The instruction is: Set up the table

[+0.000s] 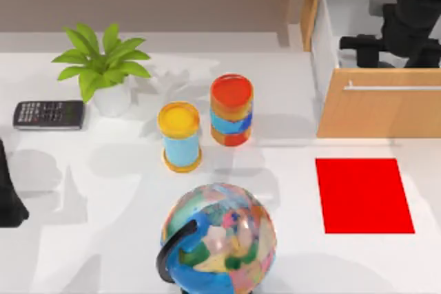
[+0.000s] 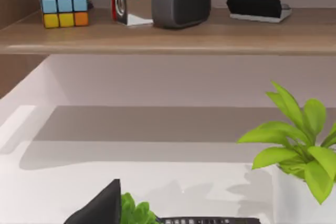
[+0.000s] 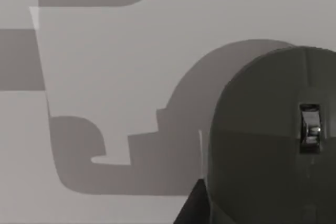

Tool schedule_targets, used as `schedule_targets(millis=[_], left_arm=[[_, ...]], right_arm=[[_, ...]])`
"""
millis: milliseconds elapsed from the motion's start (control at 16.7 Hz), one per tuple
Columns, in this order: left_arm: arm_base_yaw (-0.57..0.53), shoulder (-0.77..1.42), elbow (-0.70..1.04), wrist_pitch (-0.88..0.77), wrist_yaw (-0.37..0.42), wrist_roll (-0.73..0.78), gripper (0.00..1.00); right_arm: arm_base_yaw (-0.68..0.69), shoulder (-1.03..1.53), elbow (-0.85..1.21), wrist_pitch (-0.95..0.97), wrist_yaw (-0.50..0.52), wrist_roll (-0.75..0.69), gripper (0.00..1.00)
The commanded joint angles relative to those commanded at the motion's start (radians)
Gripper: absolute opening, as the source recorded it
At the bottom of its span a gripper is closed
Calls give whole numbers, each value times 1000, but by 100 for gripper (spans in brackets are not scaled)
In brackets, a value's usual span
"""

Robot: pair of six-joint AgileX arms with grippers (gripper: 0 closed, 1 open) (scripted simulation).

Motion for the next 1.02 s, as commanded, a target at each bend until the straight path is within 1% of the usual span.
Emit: schedule_targets(millis=[360, 540, 780, 1020], left_arm=[[0, 0, 0, 0, 0, 0, 100], [0, 0, 0, 0, 0, 0, 100], [0, 0, 0, 0, 0, 0, 100], [0, 0, 0, 0, 0, 0, 100]], right_arm=[[3, -1, 0, 0, 0, 2, 0], [2, -45, 0, -28, 3, 10, 0], [12, -178, -45, -52, 1, 39, 0], [62, -362, -99, -23, -19, 76, 0]])
